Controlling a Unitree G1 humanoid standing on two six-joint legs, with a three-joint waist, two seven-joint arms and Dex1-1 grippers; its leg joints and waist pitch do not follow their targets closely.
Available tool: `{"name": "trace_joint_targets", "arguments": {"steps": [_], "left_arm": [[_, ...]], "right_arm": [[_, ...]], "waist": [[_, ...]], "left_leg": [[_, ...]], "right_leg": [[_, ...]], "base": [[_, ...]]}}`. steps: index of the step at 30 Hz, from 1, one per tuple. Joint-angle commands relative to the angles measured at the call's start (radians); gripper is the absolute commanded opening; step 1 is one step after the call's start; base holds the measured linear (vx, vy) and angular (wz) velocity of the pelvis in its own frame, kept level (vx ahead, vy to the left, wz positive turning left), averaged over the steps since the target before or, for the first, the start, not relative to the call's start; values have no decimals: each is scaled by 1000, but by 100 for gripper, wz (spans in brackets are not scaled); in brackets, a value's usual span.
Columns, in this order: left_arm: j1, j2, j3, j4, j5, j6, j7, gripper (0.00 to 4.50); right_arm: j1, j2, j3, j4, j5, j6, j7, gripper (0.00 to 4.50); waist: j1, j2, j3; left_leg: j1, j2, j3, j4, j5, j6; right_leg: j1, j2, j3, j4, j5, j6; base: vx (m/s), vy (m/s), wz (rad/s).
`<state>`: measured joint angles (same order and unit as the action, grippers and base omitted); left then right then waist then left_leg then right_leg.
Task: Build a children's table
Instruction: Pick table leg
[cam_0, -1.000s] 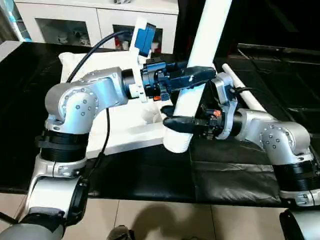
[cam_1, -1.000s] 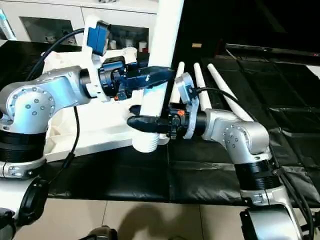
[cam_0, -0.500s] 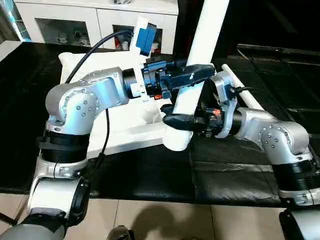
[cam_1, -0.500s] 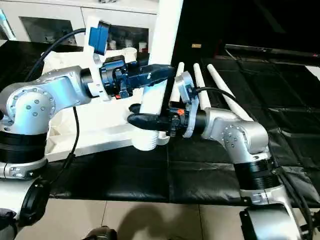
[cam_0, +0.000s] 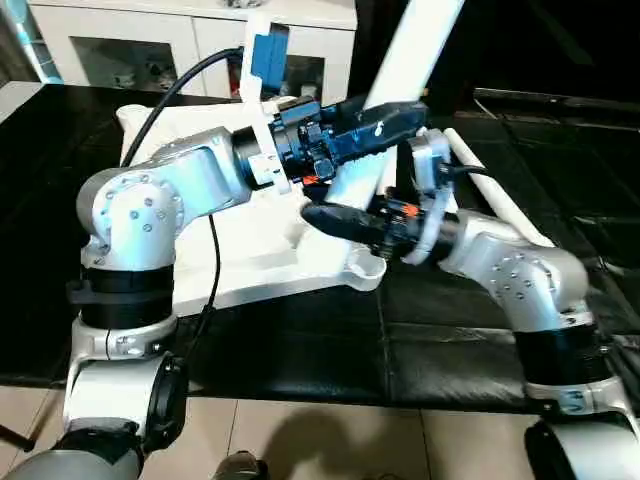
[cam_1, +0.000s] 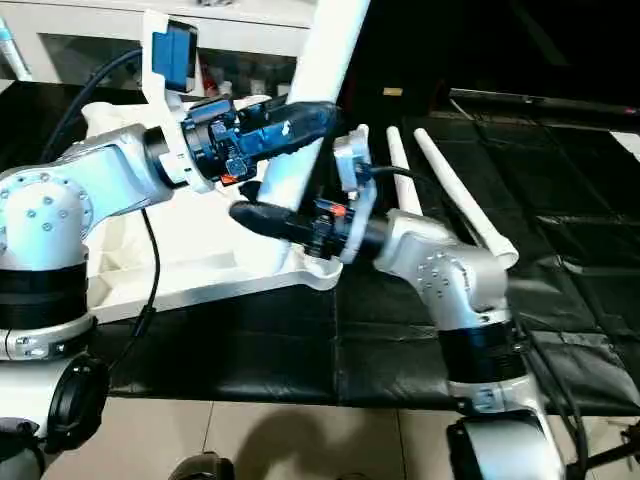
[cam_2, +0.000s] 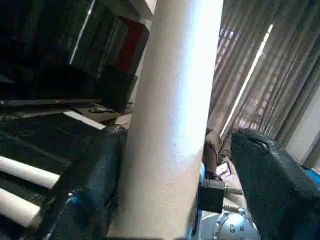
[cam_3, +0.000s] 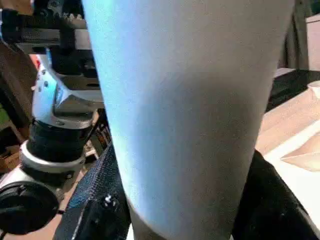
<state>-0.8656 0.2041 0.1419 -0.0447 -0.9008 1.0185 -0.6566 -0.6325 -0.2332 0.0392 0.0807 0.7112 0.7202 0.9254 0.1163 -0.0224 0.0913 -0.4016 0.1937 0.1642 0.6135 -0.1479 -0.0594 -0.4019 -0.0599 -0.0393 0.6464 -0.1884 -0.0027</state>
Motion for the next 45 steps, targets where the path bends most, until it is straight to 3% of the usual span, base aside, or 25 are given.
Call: {"name": "trace_joint_targets", "arguments": {"steps": [1,4,6,11,14,15,17,19,21,22,24,27,30,35,36,40,45], "left_arm": [[-20,-33,14,-41,-80,-24,-27,400],[-32,-39,51,-4,-87,-51,-21,408],[-56,-61,102,29,-126,-75,-5,444],[-84,-99,170,21,-191,-112,44,449],[-116,-121,237,54,-182,-165,155,450],[-125,-109,250,96,-111,-199,228,450],[-126,-104,252,110,-86,-210,250,450],[-120,-58,210,176,60,-254,318,450],[-100,-9,112,214,203,-276,352,450],[-84,6,47,218,254,-270,362,450],[-78,1,17,214,263,-260,379,450],[-71,7,-41,190,285,-267,340,450],[-68,-17,-147,127,279,-264,259,450],[-64,-33,-163,108,261,-256,207,450],[-56,-38,-165,86,245,-249,172,450],[-44,-30,-170,51,222,-240,145,450],[-42,11,-151,98,302,-298,197,450]], "right_arm": [[20,3,-59,57,-40,-23,-71,199],[32,20,-69,50,-41,-51,-80,199],[38,27,-81,47,-31,-62,-89,199],[41,36,-92,50,-27,-75,-109,194],[33,43,-91,63,-53,-112,-142,193],[28,44,-85,66,-84,-139,-155,193],[27,43,-82,67,-95,-147,-159,193],[23,46,-73,69,-128,-177,-178,193],[23,52,-57,65,-155,-203,-195,193],[27,53,-37,60,-176,-220,-200,193],[30,53,-23,57,-189,-230,-202,193],[32,50,-4,59,-212,-242,-206,193],[43,33,59,73,-306,-287,-225,193],[51,36,76,81,-344,-320,-234,193],[56,37,83,87,-362,-341,-246,193],[59,41,79,95,-371,-352,-264,193],[38,77,32,149,-383,-376,-352,193]], "waist": [[0,14,-100],[1,13,-101],[2,9,-103],[3,4,-102],[1,4,-100],[-3,5,-99],[-2,2,-99],[-2,5,-99],[-3,7,-100],[-2,8,-102],[0,13,-105],[5,11,-106],[5,9,-103],[-3,9,-98],[-7,13,-98],[-8,16,-100],[-10,17,-100]], "left_leg": [[25,21,-2,-64,-186,-51],[25,19,-2,-64,-189,-50],[25,19,-2,-64,-179,-53],[22,18,-1,-62,-174,-41],[22,19,-1,-62,-184,-40],[24,19,-2,-64,-193,-42],[24,18,-2,-65,-190,-45],[26,21,-6,-68,-190,-49],[28,23,-9,-71,-194,-56],[27,22,-9,-70,-176,-59],[29,24,-8,-66,-154,-62],[25,21,-7,-65,-144,-55],[24,21,-5,-65,-159,-60],[23,18,-5,-67,-212,-63],[23,18,-6,-67,-218,-60],[25,20,-8,-66,-217,-55],[27,20,-8,-68,-225,-59]], "right_leg": [[51,-63,33,-78,-153,-197],[51,-62,32,-78,-150,-200],[55,-63,31,-75,-127,-213],[58,-64,31,-75,-115,-229],[57,-63,32,-79,-145,-208],[56,-60,32,-83,-170,-178],[56,-60,33,-84,-186,-160],[51,-59,34,-85,-197,-130],[49,-61,34,-84,-213,-95],[51,-62,34,-81,-189,-103],[46,-61,33,-73,-122,-140],[52,-62,31,-66,-53,-196],[52,-65,32,-69,-76,-204],[54,-65,35,-80,-171,-183],[52,-64,34,-81,-180,-181],[51,-62,33,-77,-155,-196],[48,-60,33,-76,-150,-201]], "base": [[0,0,0],[0,0,0],[0,0,0],[0,0,0],[0,0,0],[0,0,0],[0,0,0],[0,0,0],[0,0,0],[0,0,0],[0,0,0],[0,0,0],[0,0,0],[0,0,0],[0,0,0],[0,0,0],[0,0,0]]}}
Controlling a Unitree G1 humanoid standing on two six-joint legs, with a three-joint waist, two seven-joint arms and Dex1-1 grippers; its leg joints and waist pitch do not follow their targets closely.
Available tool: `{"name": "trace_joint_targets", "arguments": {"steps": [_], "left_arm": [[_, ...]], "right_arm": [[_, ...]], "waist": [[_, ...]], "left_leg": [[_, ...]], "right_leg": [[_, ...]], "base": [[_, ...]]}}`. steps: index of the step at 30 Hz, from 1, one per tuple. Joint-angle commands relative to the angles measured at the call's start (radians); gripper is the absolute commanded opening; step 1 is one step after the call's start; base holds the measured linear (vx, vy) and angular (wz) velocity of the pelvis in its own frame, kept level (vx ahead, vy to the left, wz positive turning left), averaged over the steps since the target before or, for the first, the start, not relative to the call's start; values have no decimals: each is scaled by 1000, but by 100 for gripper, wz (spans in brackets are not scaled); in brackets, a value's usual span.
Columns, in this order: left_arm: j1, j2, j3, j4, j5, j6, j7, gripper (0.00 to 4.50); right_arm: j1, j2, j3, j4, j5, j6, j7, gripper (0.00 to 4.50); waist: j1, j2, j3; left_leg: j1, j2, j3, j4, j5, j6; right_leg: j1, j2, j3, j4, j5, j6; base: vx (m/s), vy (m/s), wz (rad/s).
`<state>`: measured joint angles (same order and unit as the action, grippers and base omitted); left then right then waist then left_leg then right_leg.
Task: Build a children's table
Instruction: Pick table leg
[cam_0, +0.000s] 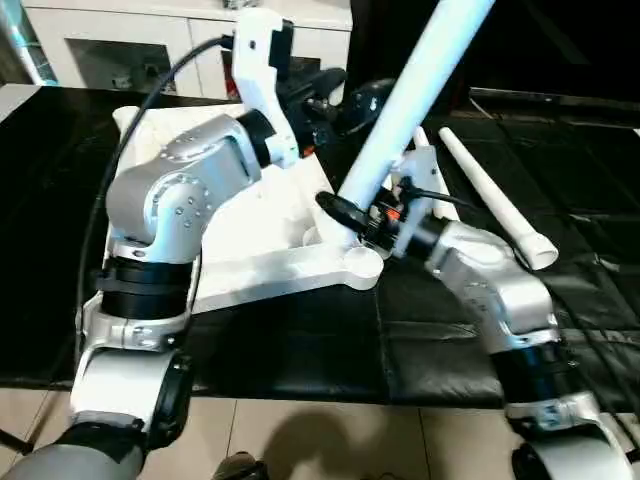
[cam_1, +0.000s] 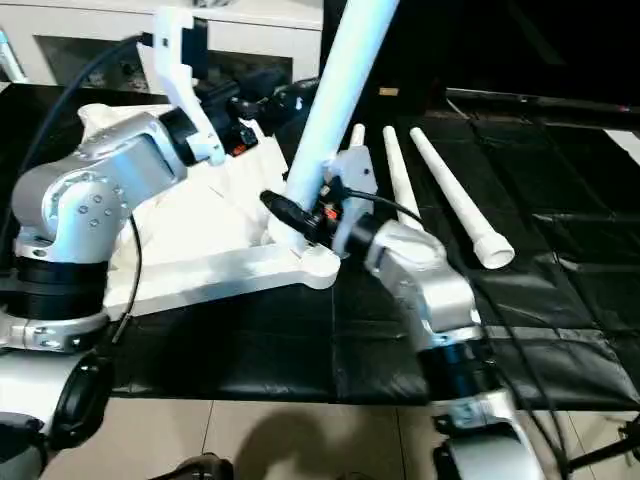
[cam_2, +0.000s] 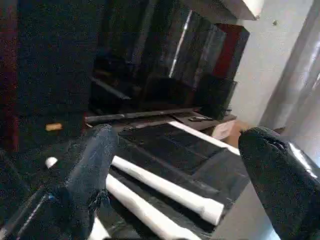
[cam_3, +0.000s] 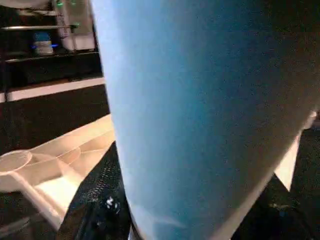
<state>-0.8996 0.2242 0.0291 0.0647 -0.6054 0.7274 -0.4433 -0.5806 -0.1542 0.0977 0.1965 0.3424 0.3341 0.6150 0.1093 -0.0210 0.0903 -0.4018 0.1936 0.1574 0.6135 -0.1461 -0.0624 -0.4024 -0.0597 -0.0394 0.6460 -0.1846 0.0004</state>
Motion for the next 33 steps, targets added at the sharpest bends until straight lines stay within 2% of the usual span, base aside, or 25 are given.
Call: {"name": "trace_joint_targets", "arguments": {"steps": [1,3,4,5,7,10,12,13,14,15,17,18,20,22,23,24,25,27,29,30,31,33], "left_arm": [[-8,5,-32,5,27,-18,-2,450],[-3,27,-26,27,58,-33,8,450],[11,62,-23,51,94,-47,17,450],[27,87,-29,57,119,-52,20,450],[95,158,-74,45,183,-47,-15,450],[153,203,-141,23,233,-56,-44,450],[208,229,-196,-1,251,-51,-77,450],[229,237,-228,-9,265,-56,-91,450],[240,241,-248,-13,275,-62,-98,450],[275,241,-270,-29,268,-64,-119,450],[324,224,-314,-30,275,-81,-140,450],[337,222,-330,-28,283,-87,-143,450],[337,225,-374,-11,332,-119,-158,450],[333,209,-375,22,332,-137,-189,450],[327,197,-377,38,333,-137,-190,450],[322,198,-389,53,345,-134,-190,450],[322,200,-398,64,355,-130,-189,450],[323,201,-397,72,360,-128,-183,450],[327,210,-379,81,359,-128,-180,450],[329,213,-374,83,358,-129,-180,450],[333,218,-370,85,357,-135,-185,432],[337,233,-376,85,360,-134,-210,432]], "right_arm": [[-21,10,-45,48,-11,7,-69,193],[-28,23,-68,66,-6,3,-97,193],[-32,36,-99,81,5,3,-132,193],[-29,39,-117,81,17,8,-144,193],[-13,41,-145,65,40,21,-158,193],[6,31,-150,51,38,43,-170,193],[24,24,-154,45,32,59,-183,193],[31,19,-157,45,29,55,-188,193],[35,15,-159,46,27,51,-190,193],[51,16,-166,30,34,56,-196,193],[74,7,-183,7,36,50,-197,193],[82,6,-187,-4,35,50,-200,193],[78,-5,-198,-25,38,52,-197,193],[69,-14,-195,-20,26,36,-192,193],[68,-24,-193,-16,19,28,-183,193],[75,-29,-187,-29,14,22,-177,193],[91,-37,-174,-61,16,26,-160,193],[104,-43,-163,-85,22,37,-148,193],[114,-55,-143,-103,28,54,-119,193],[115,-56,-139,-106,33,60,-110,193],[116,-56,-137,-110,41,69,-101,193],[111,-55,-139,-114,52,83,-97,193]], "waist": [[-3,17,-100],[-1,20,-98],[0,14,-99],[-2,17,-99],[-8,13,-100],[-8,20,-102],[-7,34,-102],[-6,47,-102],[-8,36,-101],[-5,47,-102],[-9,31,-99],[-7,33,-100],[-11,45,-100],[-20,40,-97],[-21,49,-97],[-26,43,-98],[-30,38,-98],[-32,36,-99],[-36,41,-102],[-41,41,-102],[-44,41,-102],[-48,37,-102]], "left_leg": [[29,20,-1,-68,-229,-58],[32,21,0,-69,-247,-67],[30,20,-2,-71,-242,-68],[29,19,-2,-72,-242,-70],[24,19,-4,-74,-225,-71],[29,20,0,-72,-200,-70],[30,20,-1,-72,-218,-75],[31,19,-3,-72,-236,-82],[33,21,-2,-73,-259,-82],[33,20,-4,-73,-269,-86],[31,18,1,-74,-275,-78],[30,18,1,-74,-272,-73],[32,18,0,-74,-286,-74],[31,16,-1,-75,-309,-76],[31,14,-2,-75,-314,-78],[32,15,-2,-75,-319,-78],[28,14,-2,-75,-316,-74],[24,13,-2,-75,-293,-63],[25,13,-2,-72,-281,-58],[25,13,-2,-71,-280,-54],[24,13,-2,-71,-279,-49],[26,14,-2,-71,-284,-44]], "right_leg": [[47,-61,33,-76,-155,-205],[43,-60,33,-77,-163,-203],[47,-60,33,-75,-161,-194],[46,-60,33,-74,-164,-188],[51,-60,33,-71,-152,-167],[46,-61,34,-70,-143,-167],[41,-60,34,-70,-146,-176],[40,-59,34,-69,-145,-182],[40,-59,34,-76,-151,-183],[40,-60,34,-72,-156,-186],[42,-58,36,-80,-175,-182],[43,-60,37,-80,-201,-174],[38,-59,37,-85,-244,-158],[38,-57,36,-92,-289,-143],[38,-57,35,-92,-298,-143],[38,-56,35,-95,-299,-142],[41,-55,35,-94,-298,-143],[44,-56,36,-92,-281,-140],[43,-56,35,-90,-268,-150],[43,-54,35,-89,-254,-160],[44,-54,34,-89,-246,-169],[43,-55,33,-90,-261,-173]], "base": [[0,0,0],[0,0,0],[0,0,0],[0,0,0],[0,0,0],[0,0,0],[0,0,0],[0,0,0],[0,0,0],[0,0,0],[0,0,0],[0,0,0],[0,0,0],[0,0,0],[0,0,0],[0,0,0],[0,0,0],[0,0,0],[0,0,0],[0,0,0],[0,0,0],[0,0,0]]}}
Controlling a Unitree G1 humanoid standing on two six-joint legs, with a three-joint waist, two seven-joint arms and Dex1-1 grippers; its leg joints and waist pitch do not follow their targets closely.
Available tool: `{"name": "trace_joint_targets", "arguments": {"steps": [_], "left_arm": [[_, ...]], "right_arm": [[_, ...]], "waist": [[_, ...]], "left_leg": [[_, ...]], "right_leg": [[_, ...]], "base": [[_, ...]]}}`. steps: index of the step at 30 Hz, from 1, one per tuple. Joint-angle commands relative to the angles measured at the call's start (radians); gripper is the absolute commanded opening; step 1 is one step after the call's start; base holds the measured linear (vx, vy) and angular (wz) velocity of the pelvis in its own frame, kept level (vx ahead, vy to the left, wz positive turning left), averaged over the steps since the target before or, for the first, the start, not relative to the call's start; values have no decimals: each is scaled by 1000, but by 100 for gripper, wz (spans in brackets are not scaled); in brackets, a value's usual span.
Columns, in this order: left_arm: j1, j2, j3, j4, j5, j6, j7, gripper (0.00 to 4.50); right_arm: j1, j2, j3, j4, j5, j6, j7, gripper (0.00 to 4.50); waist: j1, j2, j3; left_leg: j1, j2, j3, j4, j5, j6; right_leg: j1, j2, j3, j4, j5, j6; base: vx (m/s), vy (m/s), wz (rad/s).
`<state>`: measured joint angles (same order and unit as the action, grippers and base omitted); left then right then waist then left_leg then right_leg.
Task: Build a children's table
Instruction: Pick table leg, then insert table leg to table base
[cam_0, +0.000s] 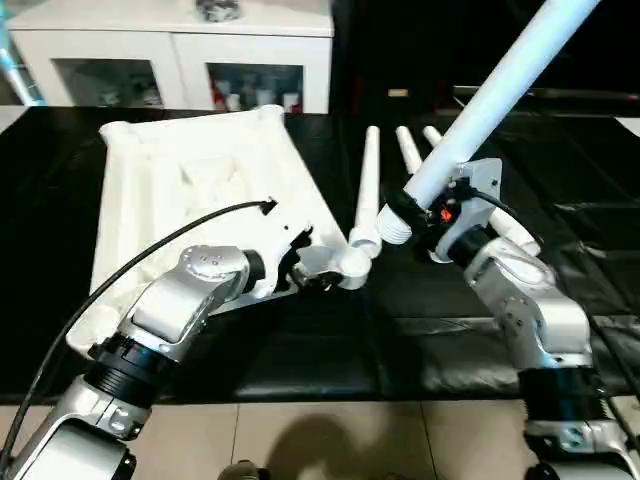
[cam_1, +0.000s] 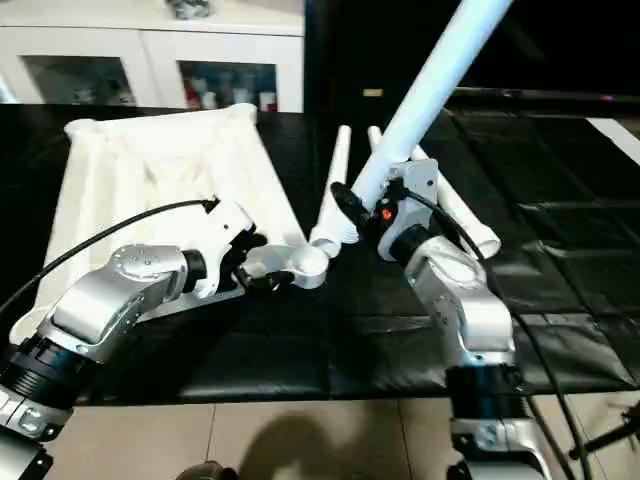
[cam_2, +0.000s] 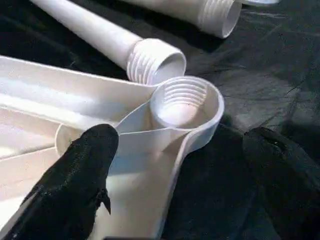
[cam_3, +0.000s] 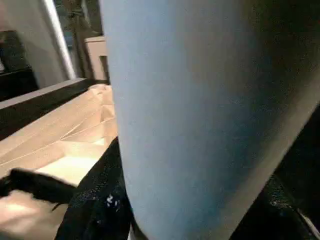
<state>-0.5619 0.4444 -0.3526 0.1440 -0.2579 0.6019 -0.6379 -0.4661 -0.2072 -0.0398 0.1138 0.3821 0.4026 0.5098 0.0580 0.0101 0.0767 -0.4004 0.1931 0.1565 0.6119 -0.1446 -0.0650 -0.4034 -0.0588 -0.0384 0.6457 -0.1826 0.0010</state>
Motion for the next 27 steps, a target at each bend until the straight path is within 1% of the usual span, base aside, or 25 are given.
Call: {"name": "trace_joint_targets", "arguments": {"steps": [1,2,3,4,5,6,7,8,9,11,13,14,15,16,17,18,19,20,23,25,26,27], "left_arm": [[1,20,3,7,15,-5,-37,432],[3,26,1,10,18,-1,-55,432],[4,31,3,16,18,0,-76,400],[4,32,4,19,18,0,-82,395],[1,34,5,26,15,0,-93,394],[-2,38,4,35,10,4,-110,389],[-4,41,2,40,7,6,-119,375],[-9,46,-6,53,12,-6,-134,375],[-12,51,-11,61,17,-15,-143,348],[-25,50,-17,96,30,-39,-151,346],[-47,42,-22,150,50,-67,-158,325],[-50,41,-23,158,53,-71,-159,312],[-64,35,-27,195,69,-89,-173,299],[-67,34,-28,202,73,-93,-177,299],[-73,31,-29,218,81,-100,-183,291],[-83,27,-33,242,88,-110,-193,279],[-92,23,-37,262,93,-119,-202,258],[-97,21,-39,273,96,-123,-208,258],[-113,13,-47,309,102,-136,-235,245],[-127,14,-61,335,112,-155,-262,215],[-129,13,-61,338,113,-158,-265,215],[-133,12,-62,345,114,-160,-274,213]], "right_arm": [[-4,-3,3,-30,16,15,16,193],[-4,-4,7,-28,18,14,24,193],[-4,-3,13,-27,20,14,35,193],[-3,-2,13,-28,20,15,39,193],[-5,0,15,-25,19,15,44,193],[-6,2,19,-20,17,15,50,193],[-6,2,23,-19,17,16,52,193],[-7,3,28,-14,17,17,60,193],[-8,3,31,-12,17,19,65,193],[-7,1,45,-4,11,21,75,193],[-3,-5,66,5,-8,12,79,193],[-2,-6,69,7,-11,10,79,193],[1,-9,78,7,-21,7,81,193],[2,-10,80,6,-23,7,82,193],[3,-11,81,6,-28,5,81,193],[6,-12,82,5,-32,2,83,193],[8,-12,82,5,-33,0,83,193],[9,-13,81,4,-33,0,84,193],[15,-15,76,-6,-24,6,85,193],[20,-18,73,-15,-17,11,85,193],[21,-19,73,-16,-16,11,85,193],[22,-21,73,-18,-15,12,85,193]], "waist": [[3,5,-87],[3,8,-87],[4,2,-87],[5,6,-86],[5,6,-86],[8,0,-85],[8,2,-85],[9,1,-85],[10,2,-85],[9,3,-85],[11,5,-85],[11,4,-85],[13,13,-86],[11,7,-86],[12,13,-87],[12,15,-87],[11,14,-88],[11,13,-88],[11,21,-90],[12,20,-89],[12,19,-89],[12,23,-89]], "left_leg": [[24,14,-1,-69,-284,-38],[25,15,-1,-69,-286,-39],[26,15,0,-69,-286,-36],[26,16,0,-70,-286,-38],[27,17,0,-70,-288,-39],[26,16,1,-70,-286,-37],[27,17,1,-71,-291,-38],[28,17,1,-72,-293,-39],[27,17,0,-72,-294,-41],[26,17,-1,-73,-295,-41],[27,16,-1,-72,-295,-43],[26,15,0,-73,-295,-44],[27,16,-3,-73,-295,-48],[27,16,-2,-73,-298,-49],[27,17,-4,-74,-298,-51],[26,16,-4,-74,-299,-51],[27,15,-3,-73,-303,-52],[27,15,-3,-74,-303,-52],[26,17,-5,-73,-302,-52],[28,16,-4,-73,-313,-49],[29,17,-4,-73,-313,-48],[29,17,-4,-73,-317,-50]], "right_leg": [[43,-56,32,-90,-272,-174],[41,-56,33,-90,-275,-174],[40,-56,33,-91,-280,-174],[40,-57,34,-91,-283,-174],[39,-57,34,-91,-284,-175],[39,-58,34,-91,-290,-175],[37,-59,34,-92,-301,-172],[37,-59,34,-92,-304,-171],[37,-60,34,-92,-307,-169],[38,-60,34,-93,-304,-167],[38,-61,35,-93,-301,-165],[37,-59,35,-94,-302,-164],[38,-62,35,-91,-296,-166],[39,-61,35,-94,-291,-165],[40,-62,35,-90,-283,-168],[39,-61,35,-92,-274,-171],[40,-61,35,-92,-266,-175],[41,-61,35,-92,-264,-176],[44,-62,35,-88,-231,-192],[43,-62,35,-90,-236,-199],[43,-62,35,-91,-237,-199],[43,-61,35,-90,-234,-201]], "base": [[0,0,0],[0,0,0],[0,0,0],[0,0,0],[0,0,0],[0,0,0],[0,0,0],[0,0,0],[0,0,0],[0,0,0],[0,0,0],[0,0,0],[0,0,0],[0,0,0],[0,0,0],[0,0,0],[0,0,0],[0,0,0],[0,0,0],[0,0,0],[0,0,0],[0,0,0]]}}
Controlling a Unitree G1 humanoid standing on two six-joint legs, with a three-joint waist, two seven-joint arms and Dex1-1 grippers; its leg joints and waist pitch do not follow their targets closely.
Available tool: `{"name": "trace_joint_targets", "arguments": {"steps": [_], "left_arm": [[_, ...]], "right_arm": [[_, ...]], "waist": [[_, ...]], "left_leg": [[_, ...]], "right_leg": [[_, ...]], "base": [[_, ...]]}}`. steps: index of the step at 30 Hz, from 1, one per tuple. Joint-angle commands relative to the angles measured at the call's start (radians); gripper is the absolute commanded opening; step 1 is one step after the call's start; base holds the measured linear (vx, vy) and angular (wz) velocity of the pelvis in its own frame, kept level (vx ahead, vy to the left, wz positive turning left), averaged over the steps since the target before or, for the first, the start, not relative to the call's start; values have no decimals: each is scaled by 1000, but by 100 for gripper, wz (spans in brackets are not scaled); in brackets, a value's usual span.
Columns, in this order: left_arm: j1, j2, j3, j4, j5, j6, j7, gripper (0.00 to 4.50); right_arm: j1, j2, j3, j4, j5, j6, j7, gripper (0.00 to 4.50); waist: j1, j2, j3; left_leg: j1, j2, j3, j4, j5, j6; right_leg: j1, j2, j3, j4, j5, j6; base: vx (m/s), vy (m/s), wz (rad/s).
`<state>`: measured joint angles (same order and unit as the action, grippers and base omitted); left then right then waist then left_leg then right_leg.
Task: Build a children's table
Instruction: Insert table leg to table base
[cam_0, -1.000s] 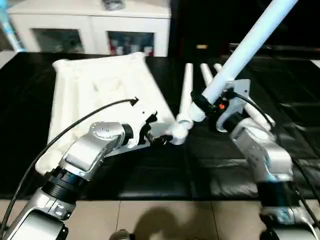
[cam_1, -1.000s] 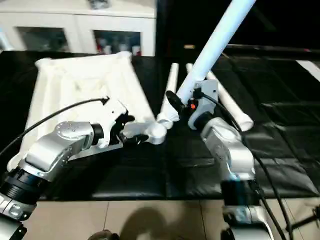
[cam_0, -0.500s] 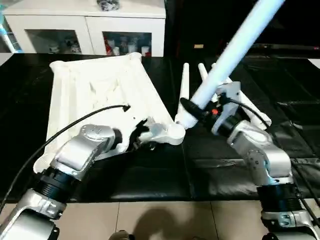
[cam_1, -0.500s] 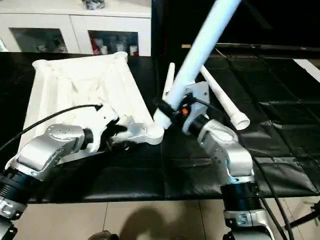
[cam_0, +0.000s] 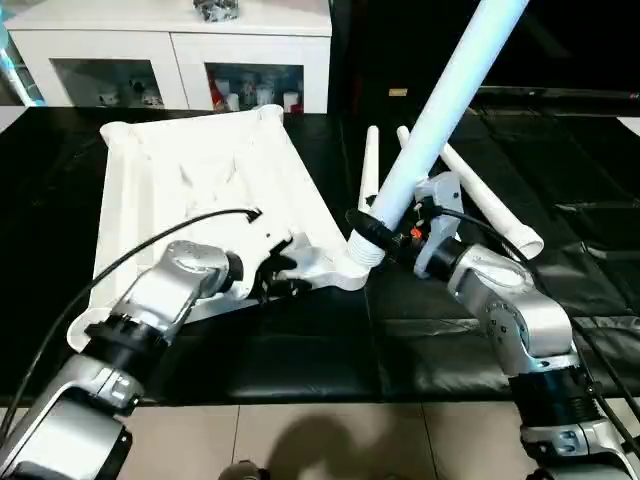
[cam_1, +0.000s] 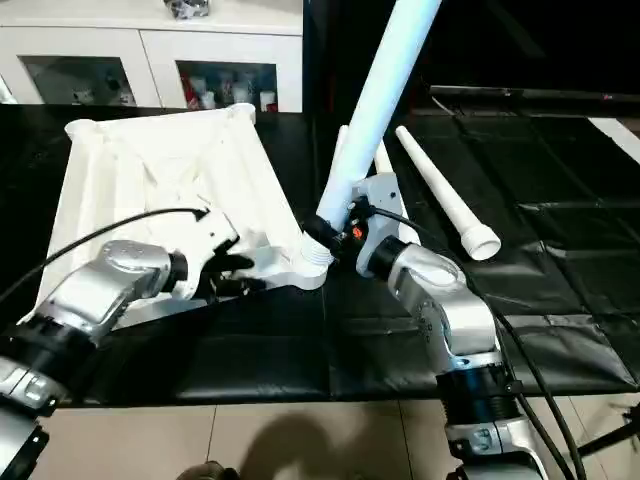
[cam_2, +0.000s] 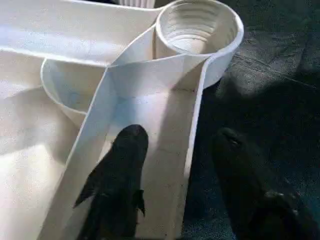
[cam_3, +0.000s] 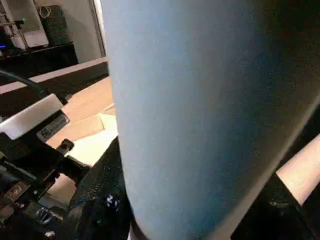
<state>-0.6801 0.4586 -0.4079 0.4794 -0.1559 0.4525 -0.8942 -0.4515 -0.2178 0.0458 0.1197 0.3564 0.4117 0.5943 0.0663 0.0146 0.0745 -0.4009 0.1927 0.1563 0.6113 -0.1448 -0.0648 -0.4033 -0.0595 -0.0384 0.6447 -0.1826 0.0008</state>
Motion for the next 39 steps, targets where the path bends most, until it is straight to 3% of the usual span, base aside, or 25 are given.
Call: {"name": "trace_joint_targets", "arguments": {"steps": [1,2,9,18,20,23,25,30,35,37,39], "left_arm": [[-15,-3,-6,10,11,-10,-21,207],[-18,-6,-3,13,7,-6,-37,196],[-33,-16,-4,61,29,-36,-80,127],[-47,-17,3,105,49,-53,-99,77],[-49,-16,0,114,57,-59,-108,46],[-51,-17,-2,126,66,-70,-116,43],[-51,-17,-3,128,68,-73,-119,7],[-38,-3,-1,99,61,-105,-171,0],[9,43,-15,18,49,-112,-263,0],[25,53,-18,-1,50,-110,-272,0],[36,56,-16,-9,53,-110,-269,0]], "right_arm": [[8,-11,-13,-24,11,3,1,193],[10,-13,-14,-26,11,5,2,193],[14,-19,-6,-30,5,11,24,193],[6,-25,11,-25,6,16,45,193],[4,-27,15,-20,5,16,50,193],[1,-26,16,-16,2,15,55,193],[0,-27,16,-15,2,15,58,193],[-12,-31,30,2,-3,18,77,193],[-38,-25,66,60,-36,4,100,193],[-49,-19,77,87,-49,-10,106,193],[-59,-13,87,115,-60,-27,114,193]], "waist": [[3,16,-87],[3,19,-86],[2,19,-87],[3,18,-89],[3,16,-88],[4,17,-87],[4,17,-88],[3,13,-89],[2,14,-88],[1,10,-86],[4,14,-84]], "left_leg": [[29,18,-5,-73,-314,-49],[29,18,-5,-72,-315,-49],[28,16,-4,-71,-316,-40],[27,18,-4,-71,-303,-34],[27,17,-3,-71,-306,-32],[28,18,-4,-72,-312,-33],[28,20,-5,-73,-307,-35],[24,19,-4,-73,-288,-28],[26,22,-3,-73,-284,-26],[29,23,-1,-74,-294,-28],[32,25,-1,-74,-312,-32]], "right_leg": [[45,-61,35,-88,-230,-205],[44,-61,35,-87,-231,-207],[45,-61,34,-92,-260,-203],[45,-63,34,-89,-240,-212],[46,-63,34,-91,-251,-209],[44,-64,34,-92,-266,-205],[45,-65,34,-90,-254,-208],[48,-66,34,-87,-225,-218],[44,-66,35,-87,-231,-223],[40,-66,35,-88,-248,-225],[36,-67,36,-89,-266,-223]], "base": [[0,0,0],[0,0,0],[0,0,0],[0,0,0],[0,0,0],[0,0,0],[0,0,0],[0,0,0],[0,0,0],[0,0,0],[0,0,0]]}}
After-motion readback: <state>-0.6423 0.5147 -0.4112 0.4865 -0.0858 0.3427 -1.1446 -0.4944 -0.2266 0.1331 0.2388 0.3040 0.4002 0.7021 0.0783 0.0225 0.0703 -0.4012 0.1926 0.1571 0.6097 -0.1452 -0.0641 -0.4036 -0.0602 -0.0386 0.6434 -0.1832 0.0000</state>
